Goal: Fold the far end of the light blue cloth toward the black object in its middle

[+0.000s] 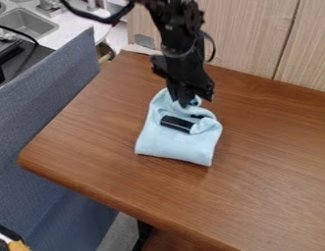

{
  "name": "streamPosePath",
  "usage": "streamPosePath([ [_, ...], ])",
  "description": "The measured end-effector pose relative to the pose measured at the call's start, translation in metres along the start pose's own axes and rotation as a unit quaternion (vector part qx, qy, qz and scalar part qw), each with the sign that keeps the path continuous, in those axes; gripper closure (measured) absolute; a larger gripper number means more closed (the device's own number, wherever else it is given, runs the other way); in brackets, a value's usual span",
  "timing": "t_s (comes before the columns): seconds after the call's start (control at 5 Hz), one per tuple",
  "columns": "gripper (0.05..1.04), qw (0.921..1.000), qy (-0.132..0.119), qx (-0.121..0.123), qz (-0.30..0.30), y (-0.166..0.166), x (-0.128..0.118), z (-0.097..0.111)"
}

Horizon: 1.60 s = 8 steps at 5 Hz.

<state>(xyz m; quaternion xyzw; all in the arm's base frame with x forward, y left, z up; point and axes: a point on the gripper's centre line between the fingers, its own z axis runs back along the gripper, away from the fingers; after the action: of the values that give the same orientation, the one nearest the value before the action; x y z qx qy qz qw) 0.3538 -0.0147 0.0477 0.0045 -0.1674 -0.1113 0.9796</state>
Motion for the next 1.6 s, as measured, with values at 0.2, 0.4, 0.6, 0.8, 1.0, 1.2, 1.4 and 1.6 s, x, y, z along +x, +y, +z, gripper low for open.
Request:
streamPosePath([
  [0.2,1.028,0.9999,0.004,-0.007,-0.008,-0.004,-0.012,-0.012],
  [0.4,1.028,0.9998,0.014,-0.015,-0.007,-0.005,-0.026,-0.031],
  [0.6,1.028,0.9998,0.007,-0.015,-0.014,-0.004,-0.027,-0.037],
  [0.8,1.028,0.9998,0.010,-0.012,-0.010,-0.003,-0.027,-0.040],
  [1.0,1.002,0.9998,0.016,-0.009,-0.006,-0.001,-0.026,-0.039],
  [1.2,0.848,0.9997,0.023,-0.009,-0.008,-0.002,-0.026,-0.039],
  [1.4,0.606,0.9994,0.031,-0.011,-0.013,-0.002,-0.026,-0.037],
  [1.6,0.318,0.9992,0.036,-0.011,-0.013,-0.002,-0.025,-0.035],
])
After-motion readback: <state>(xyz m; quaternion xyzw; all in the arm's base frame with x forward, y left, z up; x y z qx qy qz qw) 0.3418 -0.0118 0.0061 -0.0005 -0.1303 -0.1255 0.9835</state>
